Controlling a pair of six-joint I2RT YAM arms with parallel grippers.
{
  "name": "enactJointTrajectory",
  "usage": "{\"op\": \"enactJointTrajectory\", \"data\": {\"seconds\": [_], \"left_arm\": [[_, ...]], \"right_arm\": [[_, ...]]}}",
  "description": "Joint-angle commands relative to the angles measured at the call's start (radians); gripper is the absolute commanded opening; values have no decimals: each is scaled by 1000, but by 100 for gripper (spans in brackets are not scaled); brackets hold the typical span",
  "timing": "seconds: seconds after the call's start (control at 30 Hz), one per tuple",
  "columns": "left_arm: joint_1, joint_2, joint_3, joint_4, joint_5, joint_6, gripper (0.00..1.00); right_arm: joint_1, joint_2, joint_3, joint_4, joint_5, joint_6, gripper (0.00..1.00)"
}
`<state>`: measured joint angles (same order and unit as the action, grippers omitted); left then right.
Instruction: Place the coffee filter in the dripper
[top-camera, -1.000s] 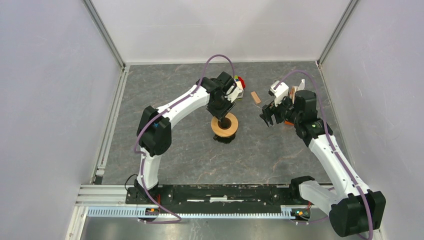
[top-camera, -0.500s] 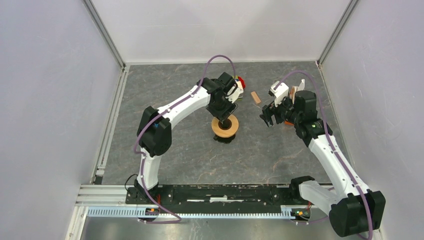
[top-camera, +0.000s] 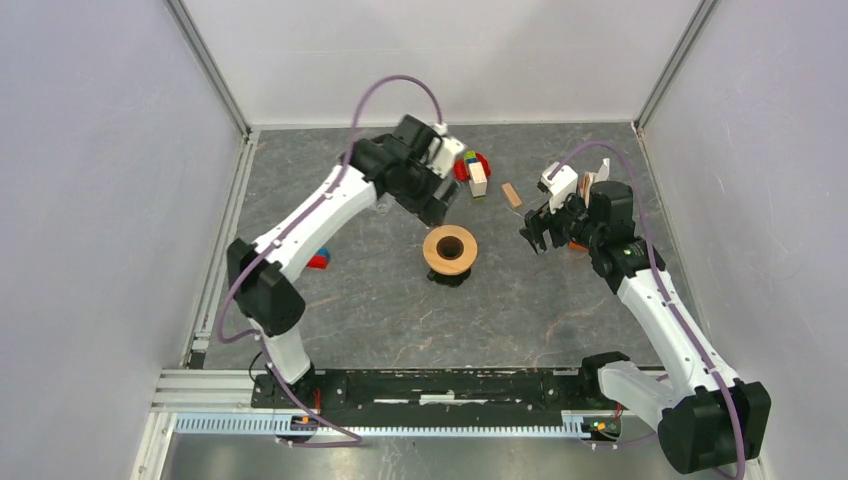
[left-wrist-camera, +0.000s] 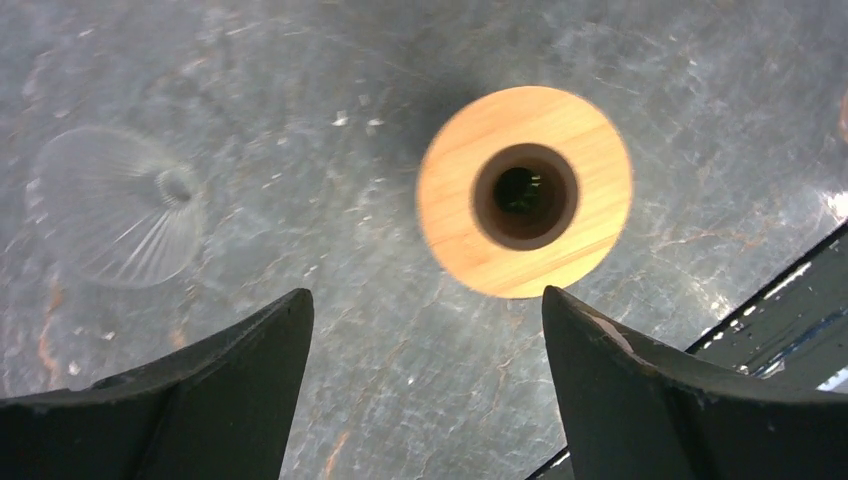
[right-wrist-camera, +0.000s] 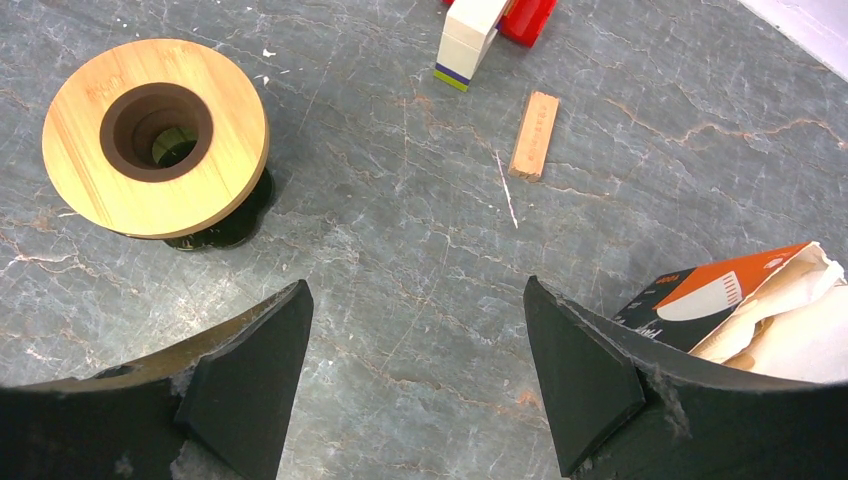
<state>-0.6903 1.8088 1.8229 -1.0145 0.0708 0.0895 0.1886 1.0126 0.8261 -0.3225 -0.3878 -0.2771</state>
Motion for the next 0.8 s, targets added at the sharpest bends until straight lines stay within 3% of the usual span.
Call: {"op": "enactJointTrajectory", "data": {"seconds": [0.0, 0.13, 0.3, 0.67, 0.77], "left_arm": [[174, -56, -36, 5, 82, 8, 87], [334, -37, -51, 39, 97, 25, 77], [435, 47, -20, 75, 44, 39, 73], [488, 327, 206, 42, -5, 16, 68], [501, 371, 244, 32, 20, 5, 62]], "right_arm": [[-4, -9, 1, 32, -18, -5, 84], [-3, -9, -4, 36, -21, -3, 84], [-3, -7, -8, 39, -22, -4, 84], [-3, -14, -23, 44, -15, -5, 85], [-3, -20, -30, 49, -8, -7, 85]]}}
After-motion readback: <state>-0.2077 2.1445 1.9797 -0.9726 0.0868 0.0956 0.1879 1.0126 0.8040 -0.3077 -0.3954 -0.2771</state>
